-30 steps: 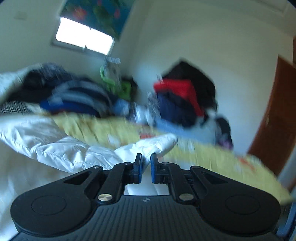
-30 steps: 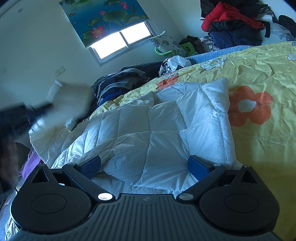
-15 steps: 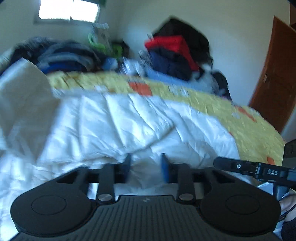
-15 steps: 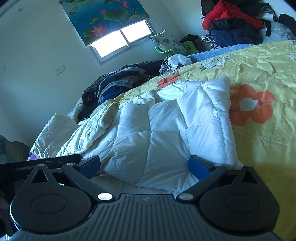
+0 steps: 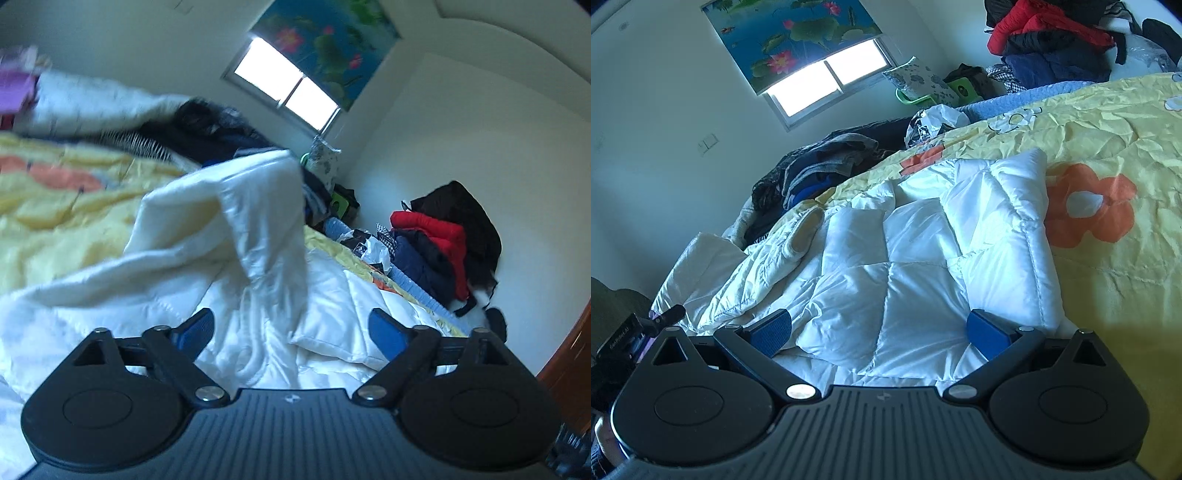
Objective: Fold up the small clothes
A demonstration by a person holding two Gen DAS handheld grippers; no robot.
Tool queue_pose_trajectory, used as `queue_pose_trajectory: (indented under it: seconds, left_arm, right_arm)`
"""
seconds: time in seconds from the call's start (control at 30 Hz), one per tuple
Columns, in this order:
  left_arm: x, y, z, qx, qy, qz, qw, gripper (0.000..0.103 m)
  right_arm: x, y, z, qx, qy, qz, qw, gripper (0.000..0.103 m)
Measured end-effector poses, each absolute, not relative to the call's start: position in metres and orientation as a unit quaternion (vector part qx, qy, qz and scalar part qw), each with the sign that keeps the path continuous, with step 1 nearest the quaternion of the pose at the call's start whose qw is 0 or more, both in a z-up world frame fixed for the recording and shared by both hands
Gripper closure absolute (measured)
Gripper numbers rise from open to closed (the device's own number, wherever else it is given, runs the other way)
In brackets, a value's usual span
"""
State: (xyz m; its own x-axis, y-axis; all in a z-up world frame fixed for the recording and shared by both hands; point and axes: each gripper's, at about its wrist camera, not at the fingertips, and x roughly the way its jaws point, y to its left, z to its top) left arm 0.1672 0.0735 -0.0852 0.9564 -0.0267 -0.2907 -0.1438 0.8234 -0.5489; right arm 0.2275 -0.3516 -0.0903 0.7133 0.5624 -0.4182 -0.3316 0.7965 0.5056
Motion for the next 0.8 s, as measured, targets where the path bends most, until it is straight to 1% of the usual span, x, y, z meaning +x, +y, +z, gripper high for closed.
queue_pose_trajectory:
  seconds: [0.1,0.17,0.23,0.27,0.3,0.37,0.47,0.57,0.63,0.8]
  left_arm:
    - [0.171,0.087,-0.092,-0.330,0.156,0.041,0.930,0.006]
    - [0.170,0.094,-0.095,-0.350,0.154,0.037,0.923,0.006]
    - [0.170,0.097,-0.097,-0.358,0.152,0.037,0.921,0.006]
    - [0.171,0.097,-0.098,-0.359,0.153,0.036,0.920,0.006]
    - [0.172,0.098,-0.098,-0.359,0.155,0.036,0.920,0.006]
    - [0.172,0.100,-0.099,-0.360,0.159,0.034,0.919,0.005]
    - [0.175,0.104,-0.101,-0.368,0.161,0.033,0.915,0.005]
    - [0.176,0.106,-0.102,-0.374,0.161,0.032,0.913,0.005]
    - [0.175,0.106,-0.102,-0.376,0.161,0.032,0.912,0.005]
    - [0.176,0.108,-0.103,-0.380,0.160,0.031,0.910,0.004]
  right_arm:
    - [0.228,-0.342,-0.087,0.168,0.298,0.236,0.909,0.003]
    - [0.225,-0.325,-0.075,0.111,0.316,0.207,0.919,0.004]
    - [0.215,-0.309,-0.052,0.092,0.297,0.194,0.930,0.005]
    - [0.210,-0.305,-0.041,0.104,0.276,0.209,0.932,0.004]
    - [0.206,-0.302,-0.029,0.124,0.256,0.230,0.931,0.000]
    - [0.208,-0.291,-0.011,0.161,0.248,0.259,0.919,0.000]
    - [0.231,-0.273,0.001,0.192,0.291,0.275,0.896,0.000]
    - [0.267,-0.261,-0.010,0.248,0.371,0.294,0.845,0.002]
    - [0.287,-0.258,-0.021,0.298,0.402,0.290,0.816,0.003]
    - [0.308,-0.245,-0.033,0.314,0.414,0.258,0.814,0.014]
